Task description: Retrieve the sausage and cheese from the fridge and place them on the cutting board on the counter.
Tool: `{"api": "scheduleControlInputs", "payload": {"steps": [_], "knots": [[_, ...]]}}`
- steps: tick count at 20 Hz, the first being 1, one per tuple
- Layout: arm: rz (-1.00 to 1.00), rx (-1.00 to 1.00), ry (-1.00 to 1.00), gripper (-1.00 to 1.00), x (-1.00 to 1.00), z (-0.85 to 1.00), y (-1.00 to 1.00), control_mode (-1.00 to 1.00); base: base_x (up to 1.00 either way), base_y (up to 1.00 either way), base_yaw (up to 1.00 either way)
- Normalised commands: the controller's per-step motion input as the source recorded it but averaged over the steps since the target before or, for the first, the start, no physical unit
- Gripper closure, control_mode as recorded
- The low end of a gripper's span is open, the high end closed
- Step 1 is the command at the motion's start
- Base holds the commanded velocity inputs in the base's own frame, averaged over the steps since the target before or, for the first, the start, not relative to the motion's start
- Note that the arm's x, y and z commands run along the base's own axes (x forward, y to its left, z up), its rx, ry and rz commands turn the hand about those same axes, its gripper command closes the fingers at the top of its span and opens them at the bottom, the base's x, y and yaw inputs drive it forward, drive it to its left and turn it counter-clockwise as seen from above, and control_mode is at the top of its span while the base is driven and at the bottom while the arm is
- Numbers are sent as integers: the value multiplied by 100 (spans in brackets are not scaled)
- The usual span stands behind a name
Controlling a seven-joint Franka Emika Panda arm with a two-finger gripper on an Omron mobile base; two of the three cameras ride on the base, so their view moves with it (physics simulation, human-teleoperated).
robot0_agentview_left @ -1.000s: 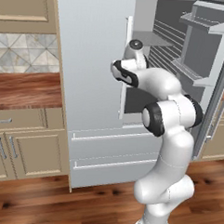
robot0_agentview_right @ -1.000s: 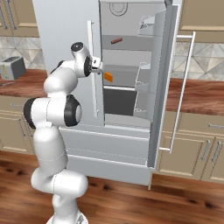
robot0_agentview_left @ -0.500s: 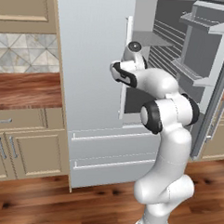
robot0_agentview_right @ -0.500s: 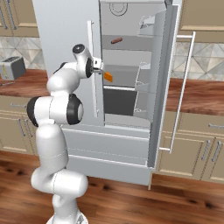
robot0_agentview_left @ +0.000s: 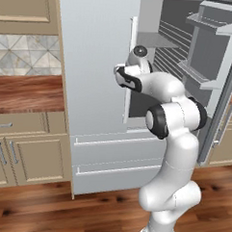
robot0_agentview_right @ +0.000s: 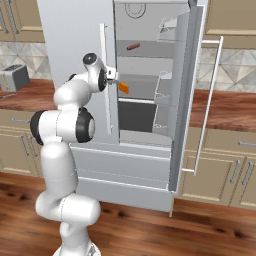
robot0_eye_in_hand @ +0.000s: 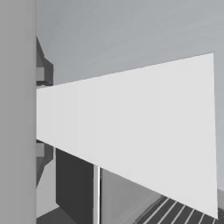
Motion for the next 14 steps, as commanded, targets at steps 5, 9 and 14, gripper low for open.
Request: {"api": "scheduleControlInputs", "payload": {"steps": [5,9,14], "knots": [[0,0,0,100,64,5,26,-100,0,0,0],[0,0,0,100,-37,18,19,-100,0,0,0],[0,0,0,100,-100,30,21,-100,0,0,0]]}}
